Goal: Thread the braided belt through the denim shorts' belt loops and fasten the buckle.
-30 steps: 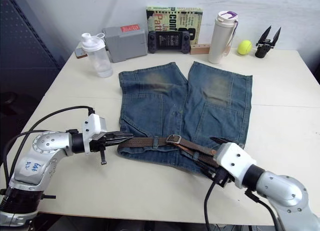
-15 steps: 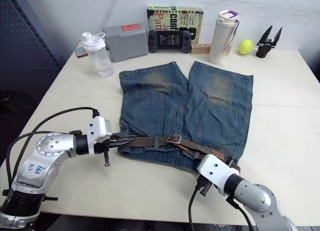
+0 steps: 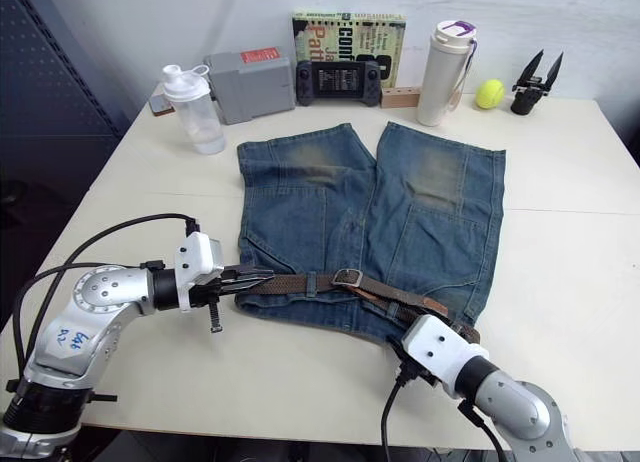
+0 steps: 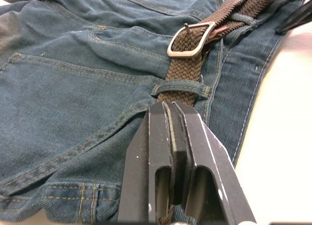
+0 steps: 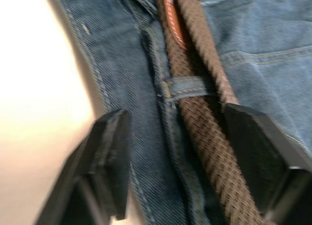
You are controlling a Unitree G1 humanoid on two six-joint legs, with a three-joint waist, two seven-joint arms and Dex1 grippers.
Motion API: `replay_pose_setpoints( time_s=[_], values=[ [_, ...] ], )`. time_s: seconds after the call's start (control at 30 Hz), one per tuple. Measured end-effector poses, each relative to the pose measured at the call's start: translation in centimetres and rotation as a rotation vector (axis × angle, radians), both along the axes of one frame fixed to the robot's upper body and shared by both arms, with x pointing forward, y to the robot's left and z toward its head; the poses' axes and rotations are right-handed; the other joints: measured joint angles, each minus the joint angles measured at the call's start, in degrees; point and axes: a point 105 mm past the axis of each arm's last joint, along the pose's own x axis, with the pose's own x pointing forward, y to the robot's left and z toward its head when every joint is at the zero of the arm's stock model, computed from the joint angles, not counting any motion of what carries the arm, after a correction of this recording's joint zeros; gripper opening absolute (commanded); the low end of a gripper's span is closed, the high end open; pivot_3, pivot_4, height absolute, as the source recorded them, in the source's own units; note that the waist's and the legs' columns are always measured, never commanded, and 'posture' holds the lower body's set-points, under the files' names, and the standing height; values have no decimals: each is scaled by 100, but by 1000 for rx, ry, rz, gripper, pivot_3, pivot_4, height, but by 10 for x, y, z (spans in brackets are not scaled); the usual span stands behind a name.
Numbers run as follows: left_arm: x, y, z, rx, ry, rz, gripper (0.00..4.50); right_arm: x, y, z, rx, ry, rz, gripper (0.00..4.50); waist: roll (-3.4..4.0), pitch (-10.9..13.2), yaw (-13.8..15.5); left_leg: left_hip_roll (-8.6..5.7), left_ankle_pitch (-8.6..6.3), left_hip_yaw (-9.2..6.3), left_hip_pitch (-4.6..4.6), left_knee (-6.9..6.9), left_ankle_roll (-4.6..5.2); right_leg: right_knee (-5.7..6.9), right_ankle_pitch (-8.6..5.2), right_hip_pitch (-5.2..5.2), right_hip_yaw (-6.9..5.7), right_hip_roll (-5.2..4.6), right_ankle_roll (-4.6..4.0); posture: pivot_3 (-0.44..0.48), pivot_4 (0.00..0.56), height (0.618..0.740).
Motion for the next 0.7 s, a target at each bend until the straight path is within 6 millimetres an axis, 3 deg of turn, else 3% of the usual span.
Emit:
replay_pose_setpoints(
  time_s=[0.07,0.13,0.3,0.33,0.47,0.67,0.7],
  values=[
    [0,-2,-1,-7,2,0,0,3,-4,-2,-3,-8,-31,3102,0,0,-1,0,0,1,0,0,0,0,0,-2,2,0,0,0,150,731],
    [0,-2,-1,-8,2,1,0,4,-5,-3,-10,-20,-42,2581,0,0,5,0,0,1,-1,0,0,0,0,-2,2,0,0,0,150,731],
    [0,-2,-1,-8,2,2,0,-1,-7,-2,-89,-104,-34,305,0,0,2,-1,0,3,-1,0,0,1,0,-3,4,0,0,0,150,731],
    [0,-2,-1,-8,2,2,0,-2,-8,-3,-112,-126,-34,122,0,0,1,-1,0,4,-1,0,0,2,0,-3,4,0,0,0,150,731],
    [0,-2,-1,-8,3,1,0,-7,-5,-11,-222,-228,-32,122,0,0,3,0,0,7,-1,-2,-1,5,0,-9,7,0,1,0,150,731],
    [0,-2,-1,-9,4,1,0,-15,-5,-24,-223,-248,-75,122,0,0,-3,1,0,12,0,-1,-1,5,0,-9,15,1,1,0,150,731],
    [0,-2,-1,-9,4,1,0,-17,-4,-24,-217,-252,-79,361,0,0,-2,2,0,11,0,-2,-1,5,-1,-10,15,2,1,0,150,731]
  ],
)
